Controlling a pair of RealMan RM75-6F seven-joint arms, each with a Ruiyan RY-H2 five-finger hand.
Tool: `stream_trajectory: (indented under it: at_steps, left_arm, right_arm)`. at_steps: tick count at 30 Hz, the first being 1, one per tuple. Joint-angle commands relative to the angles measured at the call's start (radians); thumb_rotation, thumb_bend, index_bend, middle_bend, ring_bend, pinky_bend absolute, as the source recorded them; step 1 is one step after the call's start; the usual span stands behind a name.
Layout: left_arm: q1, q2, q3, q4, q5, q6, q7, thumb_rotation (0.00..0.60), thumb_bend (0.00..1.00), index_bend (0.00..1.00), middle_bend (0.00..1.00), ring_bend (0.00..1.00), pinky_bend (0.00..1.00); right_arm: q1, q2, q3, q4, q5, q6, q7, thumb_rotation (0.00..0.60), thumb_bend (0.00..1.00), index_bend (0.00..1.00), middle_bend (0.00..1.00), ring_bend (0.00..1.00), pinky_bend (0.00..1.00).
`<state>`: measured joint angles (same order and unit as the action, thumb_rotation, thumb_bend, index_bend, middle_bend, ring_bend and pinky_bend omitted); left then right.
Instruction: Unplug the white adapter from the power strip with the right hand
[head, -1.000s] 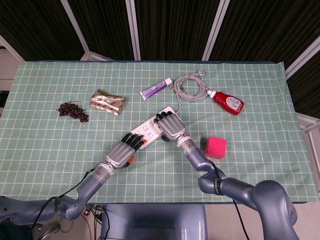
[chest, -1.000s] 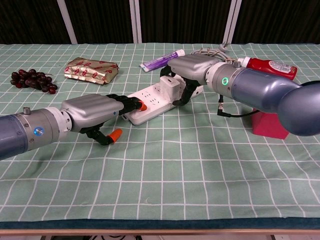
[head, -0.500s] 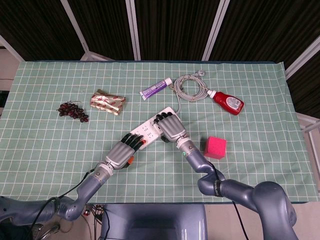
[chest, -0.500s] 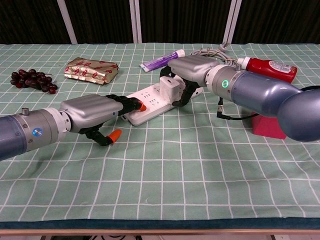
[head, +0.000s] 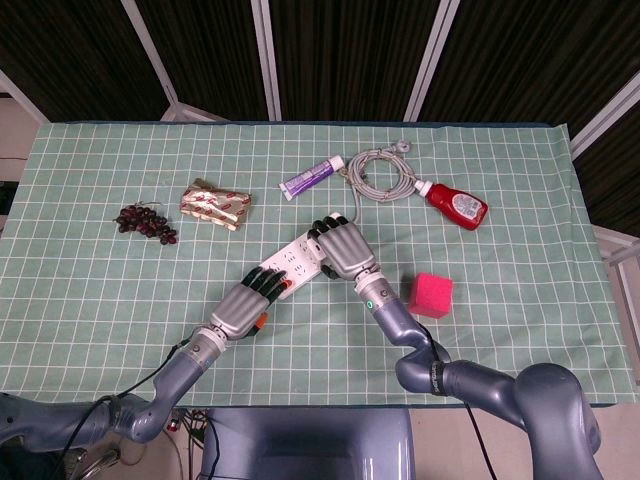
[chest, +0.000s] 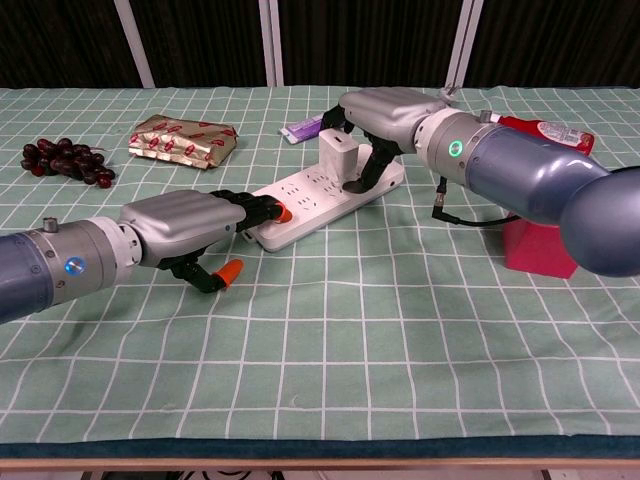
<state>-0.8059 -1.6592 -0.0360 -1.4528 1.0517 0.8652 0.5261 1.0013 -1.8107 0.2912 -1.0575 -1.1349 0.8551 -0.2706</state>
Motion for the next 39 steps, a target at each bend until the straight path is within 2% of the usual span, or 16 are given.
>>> stream_trajectory:
  at_steps: [1, 8, 11, 14, 18, 19, 22, 25, 27, 31, 34, 37, 39]
  left_arm:
    - [0.001, 0.002, 0.000, -0.004, -0.001, 0.003, 0.002, 0.600, 0.59, 0.07, 0.02, 0.00, 0.07]
    - [0.008, 0.018, -0.018, -0.035, 0.008, 0.038, -0.003, 0.600, 0.58, 0.07, 0.02, 0.00, 0.07]
    - [0.014, 0.033, -0.044, -0.063, 0.025, 0.078, -0.020, 0.600, 0.56, 0.07, 0.02, 0.00, 0.07]
    - [0.026, 0.063, -0.084, -0.110, 0.055, 0.142, -0.045, 0.600, 0.50, 0.07, 0.02, 0.00, 0.07]
    - [0.051, 0.119, -0.152, -0.190, 0.087, 0.235, -0.107, 0.600, 0.32, 0.07, 0.02, 0.00, 0.07]
    - [0.070, 0.151, -0.180, -0.228, 0.102, 0.283, -0.136, 0.600, 0.30, 0.07, 0.02, 0.00, 0.07]
    - [0.108, 0.209, -0.197, -0.294, 0.129, 0.344, -0.174, 0.600, 0.28, 0.07, 0.02, 0.00, 0.07]
    - [0.155, 0.264, -0.188, -0.353, 0.157, 0.394, -0.206, 0.600, 0.28, 0.07, 0.02, 0.00, 0.06]
    - [0.186, 0.294, -0.172, -0.383, 0.176, 0.422, -0.221, 0.600, 0.27, 0.07, 0.02, 0.00, 0.06]
    - [0.259, 0.353, -0.128, -0.428, 0.215, 0.479, -0.261, 0.600, 0.23, 0.07, 0.02, 0.00, 0.06]
    - [0.318, 0.393, -0.092, -0.441, 0.241, 0.522, -0.303, 0.600, 0.20, 0.07, 0.01, 0.00, 0.06]
    - [0.369, 0.424, -0.058, -0.435, 0.273, 0.557, -0.349, 0.600, 0.19, 0.07, 0.01, 0.00, 0.06]
    - [0.401, 0.438, -0.040, -0.420, 0.293, 0.583, -0.374, 0.600, 0.19, 0.07, 0.00, 0.00, 0.06]
  right_arm:
    - [-0.006, 0.014, 0.002, -0.022, 0.000, 0.014, -0.014, 0.600, 0.64, 0.61, 0.28, 0.23, 0.28]
    - [-0.019, 0.065, 0.010, -0.104, -0.011, 0.062, -0.061, 0.600, 0.64, 0.61, 0.28, 0.23, 0.28]
    - [-0.032, 0.096, 0.011, -0.150, -0.022, 0.096, -0.081, 0.600, 0.64, 0.61, 0.28, 0.23, 0.28]
    - [-0.061, 0.147, 0.012, -0.227, -0.021, 0.139, -0.114, 0.600, 0.64, 0.61, 0.28, 0.23, 0.28]
    - [-0.107, 0.218, 0.004, -0.343, -0.002, 0.185, -0.163, 0.600, 0.64, 0.59, 0.28, 0.23, 0.28]
    - [-0.132, 0.251, -0.009, -0.401, 0.009, 0.203, -0.187, 0.600, 0.64, 0.58, 0.28, 0.23, 0.28]
    - [-0.172, 0.299, -0.041, -0.493, 0.038, 0.230, -0.249, 0.600, 0.64, 0.56, 0.27, 0.23, 0.28]
    - [-0.205, 0.317, -0.077, -0.556, 0.080, 0.255, -0.313, 0.600, 0.63, 0.53, 0.24, 0.20, 0.28]
    - [-0.221, 0.322, -0.101, -0.581, 0.110, 0.264, -0.353, 0.600, 0.58, 0.48, 0.21, 0.17, 0.26]
    - [-0.249, 0.319, -0.139, -0.622, 0.168, 0.300, -0.434, 0.600, 0.45, 0.30, 0.13, 0.09, 0.18]
    - [-0.273, 0.312, -0.159, -0.645, 0.192, 0.342, -0.475, 0.600, 0.35, 0.11, 0.06, 0.02, 0.12]
    - [-0.297, 0.310, -0.175, -0.667, 0.191, 0.382, -0.489, 0.600, 0.30, 0.02, 0.02, 0.00, 0.09]
    - [-0.315, 0.313, -0.186, -0.681, 0.175, 0.407, -0.486, 0.600, 0.27, 0.00, 0.00, 0.00, 0.05]
